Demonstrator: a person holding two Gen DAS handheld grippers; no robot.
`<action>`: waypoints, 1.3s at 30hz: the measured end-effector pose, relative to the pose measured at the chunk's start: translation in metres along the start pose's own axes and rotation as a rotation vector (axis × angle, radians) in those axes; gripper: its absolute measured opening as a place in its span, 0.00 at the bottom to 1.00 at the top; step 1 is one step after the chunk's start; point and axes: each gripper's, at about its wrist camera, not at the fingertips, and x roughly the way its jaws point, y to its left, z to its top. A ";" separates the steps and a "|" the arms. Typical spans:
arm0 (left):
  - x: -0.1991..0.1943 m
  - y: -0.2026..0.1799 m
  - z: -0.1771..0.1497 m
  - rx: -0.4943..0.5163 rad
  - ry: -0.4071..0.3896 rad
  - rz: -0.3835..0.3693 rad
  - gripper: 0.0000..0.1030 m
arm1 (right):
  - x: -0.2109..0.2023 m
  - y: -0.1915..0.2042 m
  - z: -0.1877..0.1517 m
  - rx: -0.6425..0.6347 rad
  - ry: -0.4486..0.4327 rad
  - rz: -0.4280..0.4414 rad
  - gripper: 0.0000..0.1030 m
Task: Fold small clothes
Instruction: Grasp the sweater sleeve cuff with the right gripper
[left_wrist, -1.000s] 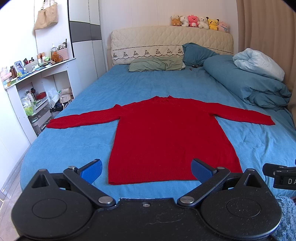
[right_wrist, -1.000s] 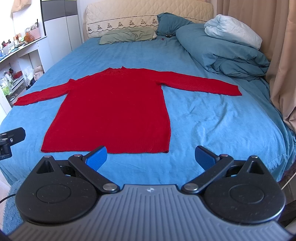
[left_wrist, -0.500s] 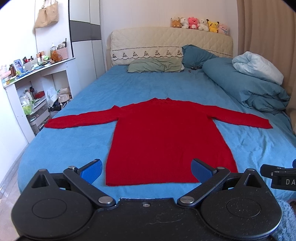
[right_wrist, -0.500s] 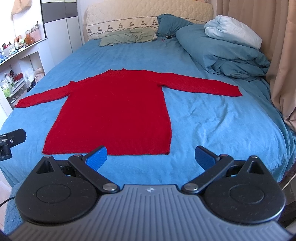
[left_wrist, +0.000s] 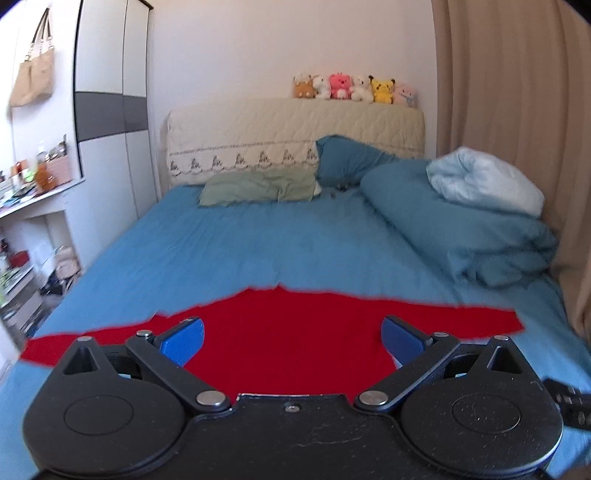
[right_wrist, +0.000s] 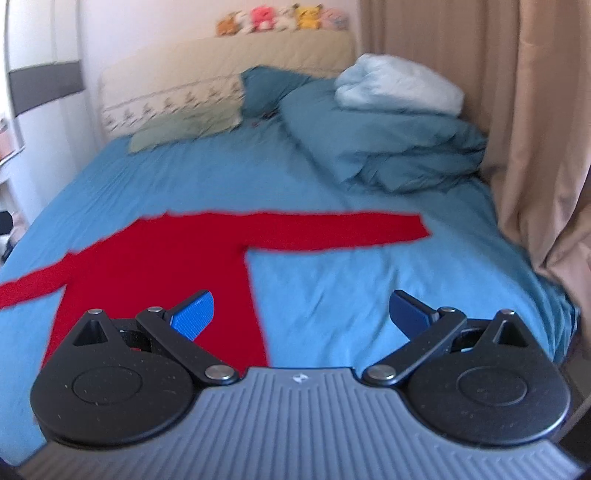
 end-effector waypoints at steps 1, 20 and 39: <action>0.019 -0.006 0.007 0.002 -0.001 -0.011 1.00 | 0.017 -0.007 0.009 0.018 -0.016 -0.008 1.00; 0.403 -0.143 -0.015 0.155 0.288 -0.194 1.00 | 0.354 -0.143 -0.007 0.416 -0.006 -0.260 1.00; 0.488 -0.152 -0.058 0.150 0.474 -0.143 1.00 | 0.450 -0.172 0.012 0.479 0.017 -0.349 0.37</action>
